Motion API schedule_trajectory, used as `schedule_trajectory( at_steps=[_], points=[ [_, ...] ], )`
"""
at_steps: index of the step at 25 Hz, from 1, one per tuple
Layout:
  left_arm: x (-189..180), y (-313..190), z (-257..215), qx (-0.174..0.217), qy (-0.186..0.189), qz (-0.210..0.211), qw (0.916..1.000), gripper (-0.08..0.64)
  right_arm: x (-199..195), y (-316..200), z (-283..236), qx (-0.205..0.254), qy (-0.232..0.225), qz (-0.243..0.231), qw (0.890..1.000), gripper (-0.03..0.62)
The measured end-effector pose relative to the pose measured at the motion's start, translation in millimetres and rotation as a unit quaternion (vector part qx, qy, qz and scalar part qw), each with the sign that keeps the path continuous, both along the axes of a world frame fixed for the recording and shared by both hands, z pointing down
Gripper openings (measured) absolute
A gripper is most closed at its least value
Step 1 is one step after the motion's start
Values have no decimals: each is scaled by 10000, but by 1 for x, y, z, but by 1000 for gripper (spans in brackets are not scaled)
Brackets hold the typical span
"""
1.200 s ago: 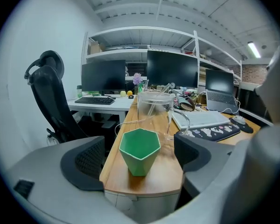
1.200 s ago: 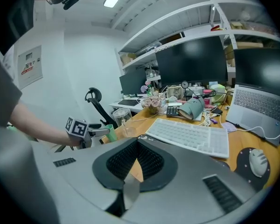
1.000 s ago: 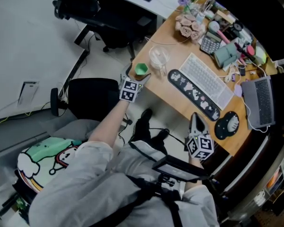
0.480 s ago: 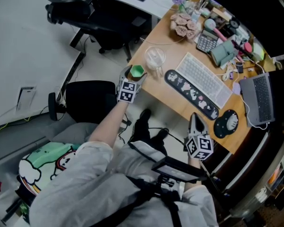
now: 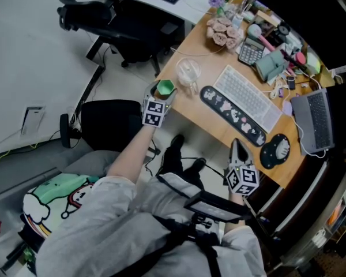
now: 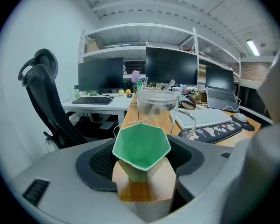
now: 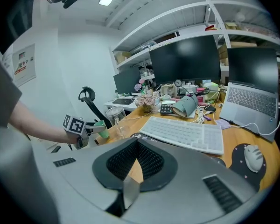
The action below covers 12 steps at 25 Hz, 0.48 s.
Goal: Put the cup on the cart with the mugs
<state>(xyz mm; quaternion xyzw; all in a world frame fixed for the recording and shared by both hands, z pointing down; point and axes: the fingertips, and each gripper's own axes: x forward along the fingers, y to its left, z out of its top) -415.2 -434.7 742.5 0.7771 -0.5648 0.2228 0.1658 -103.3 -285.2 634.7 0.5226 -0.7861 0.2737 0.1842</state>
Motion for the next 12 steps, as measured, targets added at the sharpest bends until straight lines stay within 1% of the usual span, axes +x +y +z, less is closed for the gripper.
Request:
schedule_trajectory(
  at_steps=[5, 8, 12],
  points=[
    [1, 13, -36, 113, -15, 93, 9999, 324, -4, -2, -9, 128, -73, -66, 9999, 8],
    [7, 26, -64, 60, 60, 169, 9998, 322, -4, -1, -10, 202, -136, -120, 9996, 8],
    [24, 43, -109, 54, 167, 419, 9990, 322, -7, -2, -22, 358, -162, -142, 9991, 8]
  ],
)
